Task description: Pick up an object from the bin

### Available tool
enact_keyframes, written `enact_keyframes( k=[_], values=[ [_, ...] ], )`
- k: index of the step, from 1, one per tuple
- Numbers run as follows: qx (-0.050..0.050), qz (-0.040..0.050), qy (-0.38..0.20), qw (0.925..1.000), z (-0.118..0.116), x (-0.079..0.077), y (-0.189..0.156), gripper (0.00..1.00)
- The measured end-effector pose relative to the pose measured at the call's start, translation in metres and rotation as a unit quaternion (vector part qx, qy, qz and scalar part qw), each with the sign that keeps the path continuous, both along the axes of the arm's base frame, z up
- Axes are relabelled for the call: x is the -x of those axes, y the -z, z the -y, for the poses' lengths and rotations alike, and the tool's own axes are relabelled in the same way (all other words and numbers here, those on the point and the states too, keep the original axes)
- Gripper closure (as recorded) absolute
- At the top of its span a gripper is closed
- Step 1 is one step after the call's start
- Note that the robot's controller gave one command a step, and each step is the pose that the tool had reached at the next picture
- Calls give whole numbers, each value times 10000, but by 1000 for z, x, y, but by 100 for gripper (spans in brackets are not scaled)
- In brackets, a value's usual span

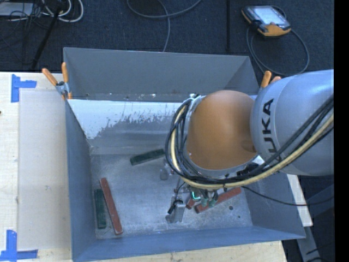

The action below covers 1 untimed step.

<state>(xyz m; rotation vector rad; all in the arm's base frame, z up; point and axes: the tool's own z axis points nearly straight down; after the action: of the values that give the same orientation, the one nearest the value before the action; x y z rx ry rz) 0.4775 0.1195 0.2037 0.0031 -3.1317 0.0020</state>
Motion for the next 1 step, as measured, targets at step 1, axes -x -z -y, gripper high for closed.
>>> enact_keyframes(
  k=[1],
  values=[
    [-5, 35, 18, 10000, 1, -2, -3, 0]
  ],
)
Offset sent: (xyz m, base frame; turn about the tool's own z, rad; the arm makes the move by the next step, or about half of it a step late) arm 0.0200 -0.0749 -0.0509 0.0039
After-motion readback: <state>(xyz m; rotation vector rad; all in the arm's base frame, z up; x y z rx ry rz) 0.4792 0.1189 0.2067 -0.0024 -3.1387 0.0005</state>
